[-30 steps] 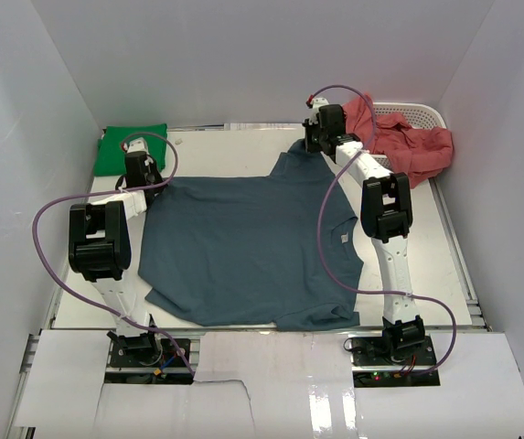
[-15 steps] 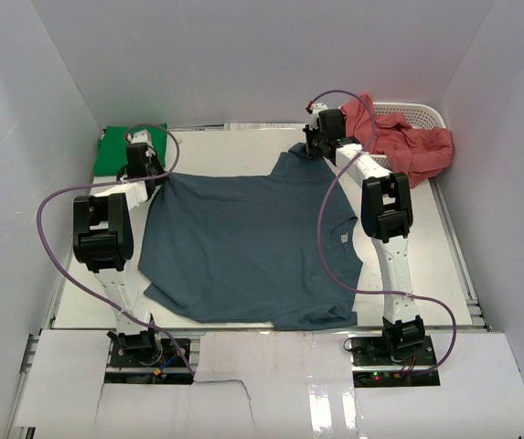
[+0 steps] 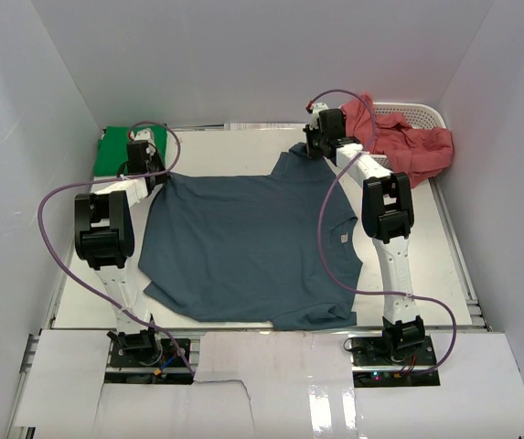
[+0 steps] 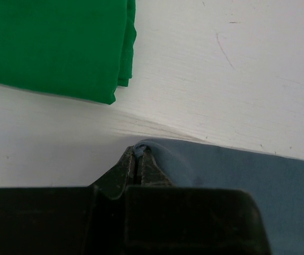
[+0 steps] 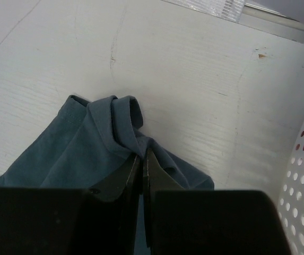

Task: Fold and stack the t-shirts
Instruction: Fold the flattened tshirt in 1/3 of the way

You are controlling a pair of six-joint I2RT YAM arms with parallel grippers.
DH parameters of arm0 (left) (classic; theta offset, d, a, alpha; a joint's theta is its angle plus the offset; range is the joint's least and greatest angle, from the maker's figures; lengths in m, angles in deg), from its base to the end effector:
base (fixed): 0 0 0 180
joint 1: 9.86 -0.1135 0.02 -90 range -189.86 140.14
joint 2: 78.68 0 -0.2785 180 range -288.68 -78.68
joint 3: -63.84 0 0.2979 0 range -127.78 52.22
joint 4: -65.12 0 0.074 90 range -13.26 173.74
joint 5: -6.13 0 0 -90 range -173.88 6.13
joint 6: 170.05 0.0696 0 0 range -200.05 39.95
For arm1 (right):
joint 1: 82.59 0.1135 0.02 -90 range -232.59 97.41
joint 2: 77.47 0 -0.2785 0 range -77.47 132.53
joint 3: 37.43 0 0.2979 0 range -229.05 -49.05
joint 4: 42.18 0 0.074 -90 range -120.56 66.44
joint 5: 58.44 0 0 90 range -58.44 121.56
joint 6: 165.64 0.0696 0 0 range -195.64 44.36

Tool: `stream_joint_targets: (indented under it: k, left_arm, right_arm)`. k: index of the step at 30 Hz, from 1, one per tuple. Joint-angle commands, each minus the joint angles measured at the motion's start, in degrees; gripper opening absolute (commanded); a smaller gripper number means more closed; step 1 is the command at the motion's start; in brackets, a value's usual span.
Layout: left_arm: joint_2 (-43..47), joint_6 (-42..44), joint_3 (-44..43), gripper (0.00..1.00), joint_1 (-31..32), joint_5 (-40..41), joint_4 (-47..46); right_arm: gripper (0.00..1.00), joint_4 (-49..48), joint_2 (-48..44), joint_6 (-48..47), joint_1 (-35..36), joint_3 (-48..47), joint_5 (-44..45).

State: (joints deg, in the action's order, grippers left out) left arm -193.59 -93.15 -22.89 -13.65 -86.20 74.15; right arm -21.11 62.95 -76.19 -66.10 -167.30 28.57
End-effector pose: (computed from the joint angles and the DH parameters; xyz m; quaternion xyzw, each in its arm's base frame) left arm 0.5133 0.0312 0.1386 -0.1226 0.8872 -0.0542 0.4415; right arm 0.6220 0.1879 0.1612 -0.1419 0.8612 0.0902 0.4797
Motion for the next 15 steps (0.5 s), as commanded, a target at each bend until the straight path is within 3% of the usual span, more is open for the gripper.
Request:
stream_joint_targets:
  k: [1, 9, 15]
  left_arm:
    - [1.8, 1.06, -0.21, 0.0, -0.16, -0.05, -0.31]
    - [1.62, 0.54, -1.01, 0.0, -0.16, -0.22, 0.74]
    - [4.26, 0.71, 1.37, 0.0, -0.16, 0.83, 0.66]
  right_arm:
    - [0.08, -0.49, -3.58, -1.11, -0.76, -2.5, 0.79]
    - [0.08, 0.74, -2.96, -1.55, -1.37, -6.9, 1.05]
    - [0.08, 0.66, -4.98, -1.29, -1.46, -4.19, 0.09]
